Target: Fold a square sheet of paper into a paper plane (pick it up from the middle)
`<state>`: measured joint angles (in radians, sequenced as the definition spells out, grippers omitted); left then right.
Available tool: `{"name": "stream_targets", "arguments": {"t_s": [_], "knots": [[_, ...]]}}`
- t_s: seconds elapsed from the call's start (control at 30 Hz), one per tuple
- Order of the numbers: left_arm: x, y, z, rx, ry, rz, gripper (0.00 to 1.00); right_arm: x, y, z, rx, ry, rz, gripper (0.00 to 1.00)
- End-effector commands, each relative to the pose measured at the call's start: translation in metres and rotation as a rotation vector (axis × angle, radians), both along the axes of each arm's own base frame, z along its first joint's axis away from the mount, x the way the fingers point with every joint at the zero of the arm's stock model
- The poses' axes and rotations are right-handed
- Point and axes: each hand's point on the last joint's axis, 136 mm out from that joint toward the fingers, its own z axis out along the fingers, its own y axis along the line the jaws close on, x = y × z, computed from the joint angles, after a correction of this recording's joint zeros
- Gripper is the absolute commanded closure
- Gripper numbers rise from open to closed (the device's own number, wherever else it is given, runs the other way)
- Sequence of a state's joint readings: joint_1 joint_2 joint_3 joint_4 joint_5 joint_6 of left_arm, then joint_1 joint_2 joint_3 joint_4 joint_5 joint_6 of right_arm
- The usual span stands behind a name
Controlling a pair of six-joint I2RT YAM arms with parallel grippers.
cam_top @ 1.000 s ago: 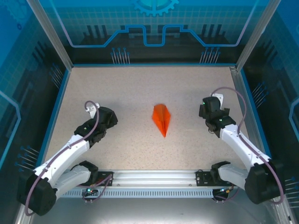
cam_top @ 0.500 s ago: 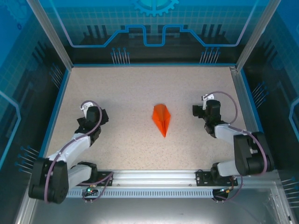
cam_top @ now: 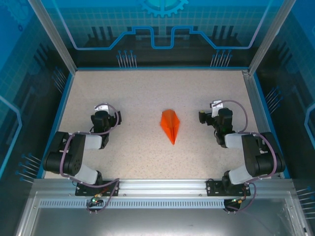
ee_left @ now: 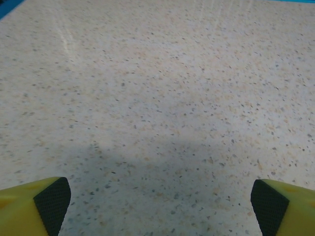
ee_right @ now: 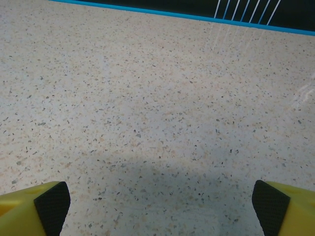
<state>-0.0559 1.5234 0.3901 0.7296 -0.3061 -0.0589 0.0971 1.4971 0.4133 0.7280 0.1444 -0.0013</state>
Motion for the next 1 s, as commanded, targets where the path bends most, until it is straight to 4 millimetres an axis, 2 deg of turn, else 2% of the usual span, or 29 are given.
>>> {"name": "stream_targets", "arguments": {"t_s": [0.0, 0.2, 0.97], "knots": [[0.0136, -0.0088, 0.0247, -0.024, -0.104, -0.085, 0.02, 0.0065, -0.0048, 0.0101, 0.009, -0.044, -0.008, 0.0], [0.0114, -0.0084, 0.0264, 0.025, -0.119, -0.053, 0.02, 0.0066, -0.0051, 0.0102, 0.011, -0.044, -0.006, 0.01], [0.0137, -0.0088, 0.0248, -0.013, -0.103, -0.079, 0.02, 0.007, -0.005, 0.0107, 0.011, -0.045, -0.005, 0.01]]}}
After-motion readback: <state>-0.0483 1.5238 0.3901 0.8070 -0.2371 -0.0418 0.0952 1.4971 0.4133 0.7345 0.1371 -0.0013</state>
